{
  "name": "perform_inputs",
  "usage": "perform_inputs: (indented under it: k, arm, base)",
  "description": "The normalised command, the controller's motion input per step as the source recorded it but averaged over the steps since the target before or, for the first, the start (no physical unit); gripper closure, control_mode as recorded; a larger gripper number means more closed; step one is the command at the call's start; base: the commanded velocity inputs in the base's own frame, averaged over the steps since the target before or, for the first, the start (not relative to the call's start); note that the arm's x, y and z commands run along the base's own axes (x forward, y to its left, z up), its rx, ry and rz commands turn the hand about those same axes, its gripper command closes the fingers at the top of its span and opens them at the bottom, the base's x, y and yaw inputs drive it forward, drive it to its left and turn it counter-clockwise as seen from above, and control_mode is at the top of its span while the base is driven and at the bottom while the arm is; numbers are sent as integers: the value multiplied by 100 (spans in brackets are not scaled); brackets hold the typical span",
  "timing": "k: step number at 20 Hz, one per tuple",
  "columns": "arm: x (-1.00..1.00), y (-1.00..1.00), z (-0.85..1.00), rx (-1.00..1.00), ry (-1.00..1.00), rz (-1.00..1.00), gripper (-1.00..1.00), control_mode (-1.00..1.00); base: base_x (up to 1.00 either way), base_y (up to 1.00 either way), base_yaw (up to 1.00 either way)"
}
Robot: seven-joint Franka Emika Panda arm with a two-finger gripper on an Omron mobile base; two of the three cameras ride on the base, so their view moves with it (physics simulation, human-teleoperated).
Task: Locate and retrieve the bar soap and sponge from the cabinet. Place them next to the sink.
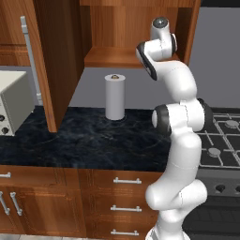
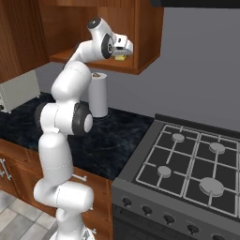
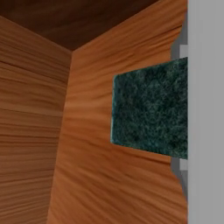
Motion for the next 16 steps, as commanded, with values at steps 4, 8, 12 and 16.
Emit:
perform_inputs:
  k: [4,8,12,16]
  arm:
    - [0,5,-2,2,-1,0,100,-100]
    - [-2,11,0,0,-2,0,100,-100]
    - [-25,14,0,1,-4,-4,100,-100]
    - [-32,15,0,2,-7,-5,100,-100]
  base:
    - [0,0,0]
    - [0,0,0]
    - [0,0,0]
    - [0,0,0]
